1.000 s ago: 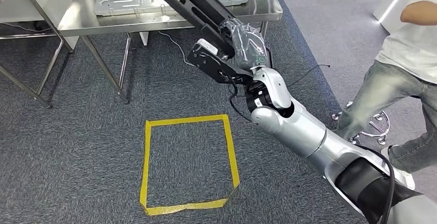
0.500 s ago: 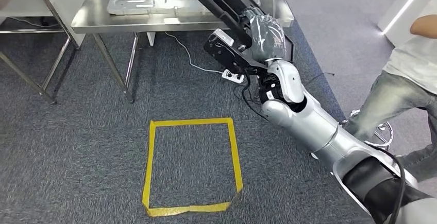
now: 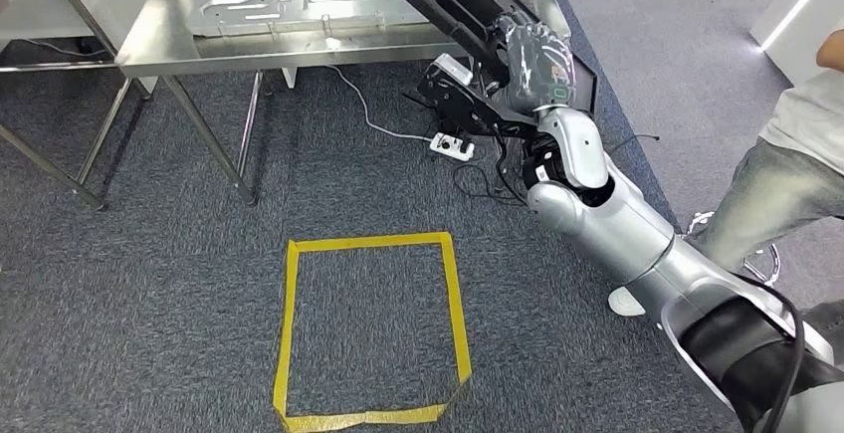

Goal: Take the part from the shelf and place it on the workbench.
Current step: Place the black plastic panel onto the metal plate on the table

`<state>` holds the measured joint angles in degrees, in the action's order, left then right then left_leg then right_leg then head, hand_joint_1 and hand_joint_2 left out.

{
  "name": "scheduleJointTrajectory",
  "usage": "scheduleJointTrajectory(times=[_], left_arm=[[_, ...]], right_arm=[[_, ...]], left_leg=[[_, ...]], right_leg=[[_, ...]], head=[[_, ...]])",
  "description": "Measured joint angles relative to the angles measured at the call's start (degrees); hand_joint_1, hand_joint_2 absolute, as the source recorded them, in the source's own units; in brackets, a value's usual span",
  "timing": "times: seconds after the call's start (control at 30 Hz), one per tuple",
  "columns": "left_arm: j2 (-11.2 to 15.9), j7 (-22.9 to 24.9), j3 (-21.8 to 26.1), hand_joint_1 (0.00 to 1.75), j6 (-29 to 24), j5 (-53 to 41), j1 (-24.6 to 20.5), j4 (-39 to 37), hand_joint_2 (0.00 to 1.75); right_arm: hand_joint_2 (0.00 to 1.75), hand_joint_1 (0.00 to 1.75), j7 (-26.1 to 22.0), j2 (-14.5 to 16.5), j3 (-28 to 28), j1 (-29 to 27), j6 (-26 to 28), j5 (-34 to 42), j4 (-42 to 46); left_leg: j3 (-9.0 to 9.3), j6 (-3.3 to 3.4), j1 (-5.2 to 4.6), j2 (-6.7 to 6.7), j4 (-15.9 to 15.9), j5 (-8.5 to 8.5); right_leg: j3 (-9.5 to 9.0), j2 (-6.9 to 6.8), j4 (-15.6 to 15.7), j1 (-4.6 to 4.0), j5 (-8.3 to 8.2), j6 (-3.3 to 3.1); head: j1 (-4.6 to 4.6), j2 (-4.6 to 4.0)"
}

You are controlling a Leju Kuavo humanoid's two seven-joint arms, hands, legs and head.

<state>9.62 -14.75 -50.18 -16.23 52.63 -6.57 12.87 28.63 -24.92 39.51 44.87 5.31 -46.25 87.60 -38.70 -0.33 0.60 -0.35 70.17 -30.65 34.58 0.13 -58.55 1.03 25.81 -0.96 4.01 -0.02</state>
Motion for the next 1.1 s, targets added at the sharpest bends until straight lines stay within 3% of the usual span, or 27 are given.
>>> scheduleJointTrajectory(times=[0.07, 0.1, 0.13, 0.17, 0.23, 0.27, 0.3, 0.37, 0.43, 0.47, 0.5, 0.57, 0.6, 0.63, 0.67, 0.7, 0.77, 0.8, 0.83, 0.87, 0.9, 0.97, 1.0, 1.03, 1.1], left_arm=[[0.0, 0.0, 0.0, 0.00, -0.1, 0.0, 0.2, 0.0, 1.75], [-0.1, 0.0, 0.0, 0.00, -0.1, 0.0, 0.3, 0.0, 1.75], [-0.1, 0.1, 0.0, 0.00, -0.1, -0.1, 0.4, 0.0, 1.75], [0.0, 0.2, 0.0, 0.00, -0.1, -0.1, 0.5, 0.0, 1.75], [0.2, 0.5, 0.0, 0.00, -0.1, -0.3, 0.9, 0.0, 1.75], [0.3, 0.7, 0.0, 0.00, -0.1, -0.4, 1.0, 0.0, 1.75], [0.4, 0.9, 0.0, 0.00, -0.2, -0.4, 1.0, -0.1, 1.75], [0.4, 1.1, 0.0, 0.00, -0.2, -0.5, 0.7, -0.1, 1.75], [0.4, 1.3, 0.0, 0.00, -0.2, -0.6, 0.4, 0.0, 1.75], [0.4, 1.4, 0.0, 0.00, -0.2, -0.6, 0.3, 0.0, 1.75], [0.4, 1.4, -0.1, 0.00, -0.3, -0.6, 0.3, 0.0, 1.75], [0.4, 1.6, -0.1, 0.00, -0.3, -0.7, 0.5, 0.0, 1.75], [0.4, 1.7, -0.1, 0.00, -0.3, -0.8, 0.6, 0.0, 1.75], [0.3, 1.8, -0.1, 0.00, -0.4, -0.9, 0.6, 0.0, 1.75], [0.2, 1.8, -0.1, 0.00, -0.4, -1.0, 0.6, 0.0, 1.75], [0.1, 1.8, -0.1, 0.00, -0.4, -1.1, 0.7, 0.0, 1.75], [0.0, 1.9, -0.2, 0.00, -0.5, -1.1, 0.8, 0.0, 1.75], [0.0, 1.9, -0.3, 0.00, -0.6, -1.1, 0.8, 0.0, 1.75], [0.0, 1.9, -0.3, 0.00, -0.6, -1.1, 0.6, 0.0, 1.75], [0.1, 1.9, -0.3, 0.00, -0.7, -1.1, 0.4, 0.0, 1.75], [0.2, 1.9, -0.4, 0.00, -0.7, -1.1, 0.3, 0.0, 1.75], [0.2, 1.8, -0.4, 0.00, -0.7, -1.1, -0.2, 0.0, 1.75], [0.2, 1.8, -0.4, 0.00, -0.7, -1.1, -0.3, 0.0, 1.75], [0.2, 1.8, -0.4, 0.00, -0.7, -1.1, -0.2, 0.0, 1.75], [0.1, 1.9, -0.5, 0.00, -0.7, -1.1, 0.1, 0.0, 1.75]], right_arm=[[1.75, 1.75, 0.0, 0.0, 0.0, -0.3, -0.2, 0.0, -0.2], [1.75, 1.75, 0.0, 0.0, 0.0, -0.4, -0.3, 0.0, -0.2], [1.75, 1.75, 0.0, 0.0, 0.0, -0.5, -0.5, 0.0, -0.2], [1.75, 1.75, 0.0, 0.0, 0.0, -0.6, -0.6, 0.0, -0.3], [1.75, 1.75, -0.2, 0.0, 0.0, -0.6, -0.9, 0.0, -0.3], [1.75, 1.75, -0.3, 0.0, 0.0, -0.7, -1.0, 0.0, -0.4], [1.75, 1.75, -0.4, 0.0, 0.0, -0.7, -1.2, 0.0, -0.4], [1.75, 1.75, -0.7, 0.0, 0.0, -0.5, -1.3, 0.0, -0.3], [1.75, 1.75, -1.2, 0.0, 0.0, -0.3, -1.5, 0.0, -0.3], [1.75, 1.75, -1.5, 0.0, 0.0, -0.2, -1.6, 0.0, -0.2], [1.75, 1.75, -1.9, 0.0, 0.0, -0.3, -1.8, 0.0, -0.2], [1.75, 1.75, -2.8, 0.0, 0.0, -0.6, -2.2, 0.0, -0.3], [1.75, 1.75, -3.2, 0.0, 0.0, -0.8, -2.4, 0.0, -0.3], [1.75, 1.75, -3.8, 0.0, 0.0, -1.0, -2.8, 0.0, -0.3], [1.75, 1.75, -4.3, 0.0, 0.1, -1.1, -3.2, 0.1, -0.4], [1.75, 1.75, -4.8, 0.0, 0.3, -1.2, -3.6, 0.1, -0.4], [1.75, 1.75, -5.4, 0.0, 0.7, -1.4, -4.2, 0.2, -0.5], [1.75, 1.75, -5.6, 0.1, 0.9, -1.6, -4.4, 0.2, -0.5], [1.75, 1.75, -5.6, 0.1, 1.0, -1.7, -4.4, 0.2, -0.5], [1.75, 1.75, -5.6, 0.1, 1.0, -1.6, -4.5, 0.3, -0.4], [1.75, 1.75, -5.6, 0.1, 1.0, -1.3, -4.5, 0.2, -0.2], [1.75, 1.75, -5.5, 0.2, 1.0, -0.8, -4.5, 0.2, 0.1], [1.75, 1.75, -5.5, 0.2, 1.0, -0.7, -4.5, 0.2, 0.1], [1.75, 1.75, -5.6, 0.2, 1.1, -0.8, -4.5, 0.2, 0.1], [1.75, 1.75, -6.0, 0.3, 1.2, -1.0, -5.1, 0.3, 0.1]], left_leg=[[-3.96, 0.09, -0.05, 0.01, 3.5, -2.92], [-4.91, 0.35, -0.12, 0.00, 2.9, -3.58], [-5.16, 0.75, -0.27, 0.00, 0.8, -2.89], [-4.97, 1.40, -0.56, 0.00, -2.5, -0.21], [-4.13, 2.73, -1.41, -0.22, -8.7, 7.25], [-3.56, 3.19, -1.80, -0.26, -10.5, 9.69], [-2.90, 3.46, -2.04, -0.30, -11.3, 10.30], [-0.90, 3.89, -2.03, -0.24, -12.1, 8.86], [1.57, 4.34, -1.70, -0.33, -13.1, 7.62], [2.81, 4.47, -1.52, -0.34, -13.5, 6.94], [4.05, 4.50, -1.42, -0.37, -13.7, 6.01], [6.74, 4.39, -1.21, -0.55, -13.8, 3.93], [8.27, 4.23, -1.07, -0.73, -13.8, 2.72], [9.92, 4.07, -0.94, -0.90, -13.8, 1.41], [11.60, 3.90, -0.84, -1.05, -13.8, 0.06], [12.98, 3.69, -0.77, -1.16, -13.8, -1.32], [15.51, 3.21, -0.90, -1.28, -13.7, -4.06], [16.61, 2.92, -0.98, -1.32, -13.9, -5.08], [17.41, 2.67, -1.06, -1.28, -13.8, -5.45], [17.10, 2.42, -1.13, -1.18, -12.5, -4.87], [15.65, 2.20, -1.09, -1.07, -9.5, -3.20], [9.48, 1.61, -0.96, -0.74, -0.3, 0.17], [6.07, 1.27, -0.80, -0.61, 3.5, 0.29], [3.23, 1.03, -0.67, -0.49, 5.7, -1.28], [-0.90, 0.75, -0.51, -0.41, 5.9, -6.75]], right_leg=[[-1.89, 0.07, 0.1, -0.24, 1.48, -0.14], [-3.04, 0.11, 0.2, -0.42, 2.35, -0.17], [-4.26, 0.11, 0.2, -0.62, 3.24, -0.18], [-5.27, 0.09, 0.3, -0.75, 4.17, -0.19], [-7.28, 0.29, 0.4, -0.99, 5.92, 0.07], [-8.18, 0.43, 0.8, -0.98, 6.65, 0.32], [-9.16, 0.56, 0.8, -1.01, 6.85, 0.65], [-9.16, 0.49, -1.3, -0.90, 5.59, 1.27], [-5.32, 0.31, -8.0, -0.81, 2.62, 1.92], [-2.43, 0.21, -11.8, -0.72, 1.86, 2.15], [0.45, 0.18, -14.9, -0.68, 2.16, 2.38], [5.24, 0.14, -17.4, -0.50, 6.32, 2.64], [6.97, 0.12, -16.8, -0.42, 8.72, 2.83], [8.21, 0.09, -15.0, -0.37, 9.96, 3.00], [8.96, 0.07, -12.1, -0.34, 8.85, 3.12], [9.36, -0.01, -8.1, -0.33, 4.46, 3.20], [9.44, -0.19, -2.2, -0.50, -5.58, 2.65], [9.18, -0.20, -1.1, -0.59, -8.30, 2.15], [8.78, -0.15, -1.3, -0.71, -8.24, 1.60], [8.08, -0.01, -1.5, -0.66, -7.15, 1.18], [7.38, 0.03, -1.5, -0.53, -6.23, 0.81], [5.28, 0.05, -0.8, -0.26, -4.66, 0.36], [3.92, 0.01, -0.3, -0.20, -3.76, 0.26], [2.42, 0.01, 0.1, -0.13, -2.86, 0.22], [-0.89, 0.11, 0.7, 0.07, -0.81, 0.34]], head=[[-0.02, 0.00], [0.00, 0.00], [-0.01, 0.00], [0.01, 0.00], [0.06, 0.00], [0.05, 0.00], [0.13, 0.00], [0.22, 0.00], [0.43, 0.00], [0.60, 0.00], [0.69, 0.00], [0.87, 0.00], [0.92, 0.00], [0.97, 0.00], [1.01, 0.00], [1.03, 0.00], [0.83, 0.00], [0.69, 0.00], [0.60, 0.00], [0.57, 0.00], [0.60, 0.00], [0.54, 0.00], [0.50, 0.00], [0.45, 0.00], [0.42, 0.00]])
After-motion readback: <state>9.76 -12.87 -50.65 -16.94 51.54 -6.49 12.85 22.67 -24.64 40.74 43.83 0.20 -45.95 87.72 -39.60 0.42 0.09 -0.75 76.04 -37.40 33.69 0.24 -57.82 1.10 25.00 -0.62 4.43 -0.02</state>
